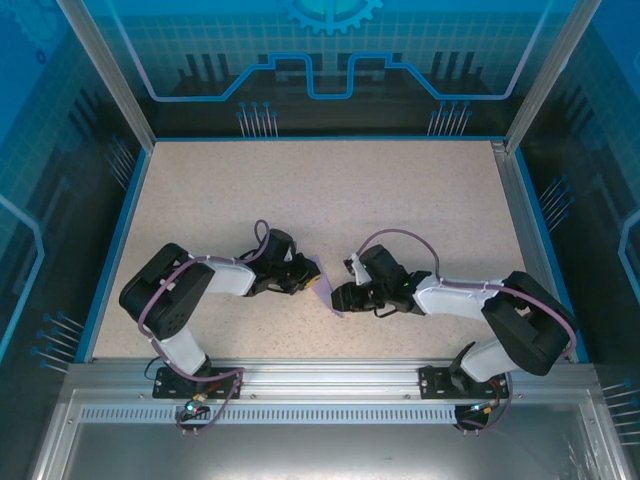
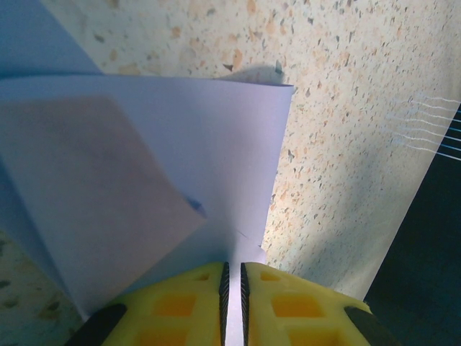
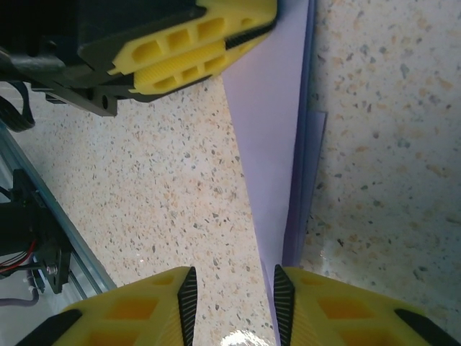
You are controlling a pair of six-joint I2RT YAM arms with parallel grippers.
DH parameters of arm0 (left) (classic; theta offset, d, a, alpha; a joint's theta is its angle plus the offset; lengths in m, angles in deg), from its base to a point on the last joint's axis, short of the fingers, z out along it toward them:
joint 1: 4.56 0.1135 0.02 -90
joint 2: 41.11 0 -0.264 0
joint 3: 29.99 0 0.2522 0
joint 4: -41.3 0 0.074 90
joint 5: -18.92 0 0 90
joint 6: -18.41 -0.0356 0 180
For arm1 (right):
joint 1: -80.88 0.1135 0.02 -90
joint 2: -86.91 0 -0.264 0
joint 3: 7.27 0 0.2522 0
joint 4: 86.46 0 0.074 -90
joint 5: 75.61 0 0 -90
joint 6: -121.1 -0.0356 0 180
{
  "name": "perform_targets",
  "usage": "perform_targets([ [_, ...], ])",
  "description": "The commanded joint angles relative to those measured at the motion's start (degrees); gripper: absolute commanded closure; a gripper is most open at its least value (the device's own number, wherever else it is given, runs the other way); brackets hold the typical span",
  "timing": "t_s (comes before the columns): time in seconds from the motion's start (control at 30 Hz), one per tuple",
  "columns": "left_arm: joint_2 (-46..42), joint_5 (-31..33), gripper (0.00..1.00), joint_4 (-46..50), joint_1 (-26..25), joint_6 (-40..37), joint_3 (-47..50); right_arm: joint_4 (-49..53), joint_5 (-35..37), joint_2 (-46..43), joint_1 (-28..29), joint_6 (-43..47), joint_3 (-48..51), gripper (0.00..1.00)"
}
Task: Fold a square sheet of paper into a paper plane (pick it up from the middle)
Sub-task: Perform the fifth fold on the wing at the bottom-center of the table.
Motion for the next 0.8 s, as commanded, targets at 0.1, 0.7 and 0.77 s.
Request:
perform_targets([
  [0.1,-1.0,1.6,0.82,5.1,-0.2,-1.4,0.5,-3.1,-1.9,0.1,-1.9,-2.8,2.2,0.64],
  [0.7,-1.4,1.6,0.82,5.9,-0.1,-2.1,0.6,-6.4,-7.9,1.6,-4.1,-6.7,2.3,0.64],
  [0.77,-1.5,1.5,0.82,5.9,-0.1,-2.0,0.7,-2.8,-6.9,2.5,-4.1,-5.7,1.1,0.64],
])
